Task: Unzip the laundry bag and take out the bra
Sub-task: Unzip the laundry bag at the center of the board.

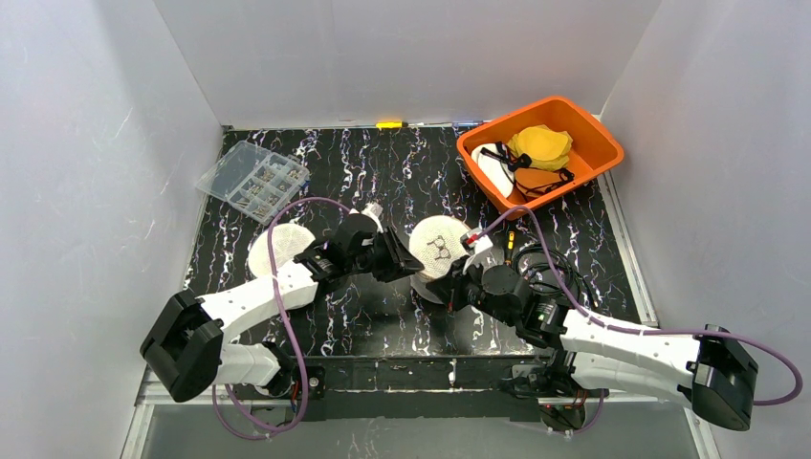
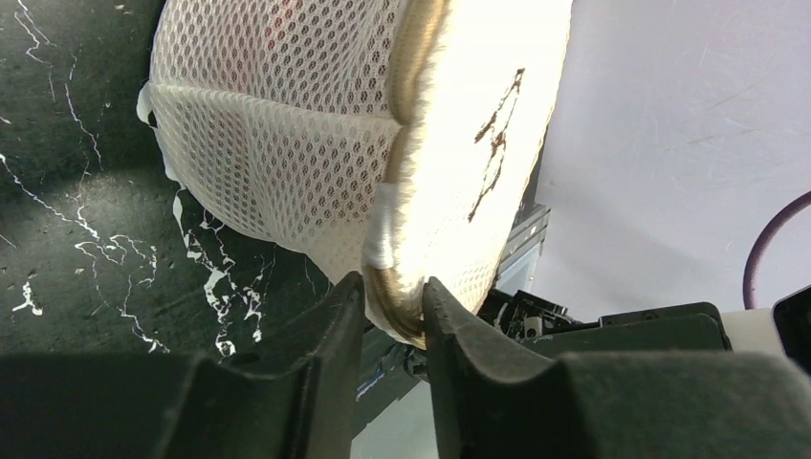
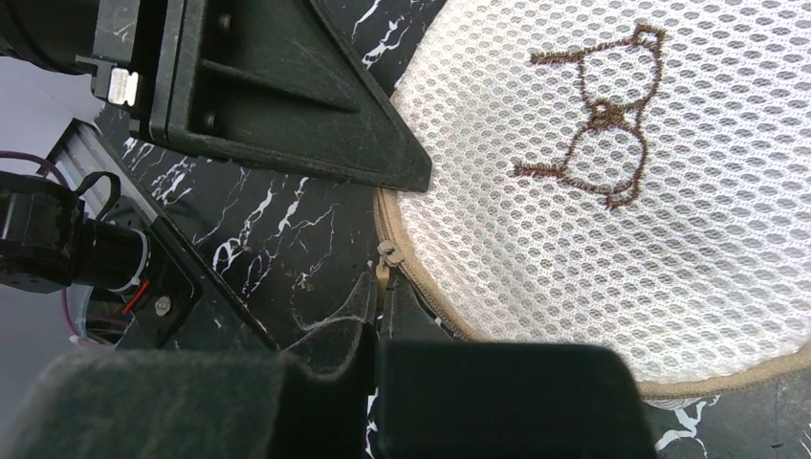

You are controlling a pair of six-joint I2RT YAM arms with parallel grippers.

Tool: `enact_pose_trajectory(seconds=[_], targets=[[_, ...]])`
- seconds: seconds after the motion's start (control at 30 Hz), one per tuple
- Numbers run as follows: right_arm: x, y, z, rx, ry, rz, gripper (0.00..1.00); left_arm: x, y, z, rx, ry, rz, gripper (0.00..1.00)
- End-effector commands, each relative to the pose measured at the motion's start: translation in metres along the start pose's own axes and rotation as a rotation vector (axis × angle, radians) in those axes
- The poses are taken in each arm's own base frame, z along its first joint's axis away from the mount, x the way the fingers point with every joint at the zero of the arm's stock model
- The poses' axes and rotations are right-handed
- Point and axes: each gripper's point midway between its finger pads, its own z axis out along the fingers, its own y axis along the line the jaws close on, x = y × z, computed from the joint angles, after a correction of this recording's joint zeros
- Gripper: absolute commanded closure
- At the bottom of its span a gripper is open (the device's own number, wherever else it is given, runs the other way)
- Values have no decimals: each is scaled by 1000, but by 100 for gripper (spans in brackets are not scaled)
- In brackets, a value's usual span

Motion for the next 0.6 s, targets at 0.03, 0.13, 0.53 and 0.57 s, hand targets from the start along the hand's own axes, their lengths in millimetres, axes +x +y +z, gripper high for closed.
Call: enact_pose_trajectory(seconds=[0.03,0.13,0.53,0.57], targets=[[-26,22,-5,-68,-52,10,99,-10,-17,-2,23,-32,28,81],[-24,21,-9,-66,-41,5,99,-12,-16,-1,10,-36,31,90],[-25,-1,-29,35,-42,2,99,-19,-14,-9,-17,-55,70,100],[-27,-3,-31,46,-49,7,99,-20,-14,-9,-15,-53,74,100]])
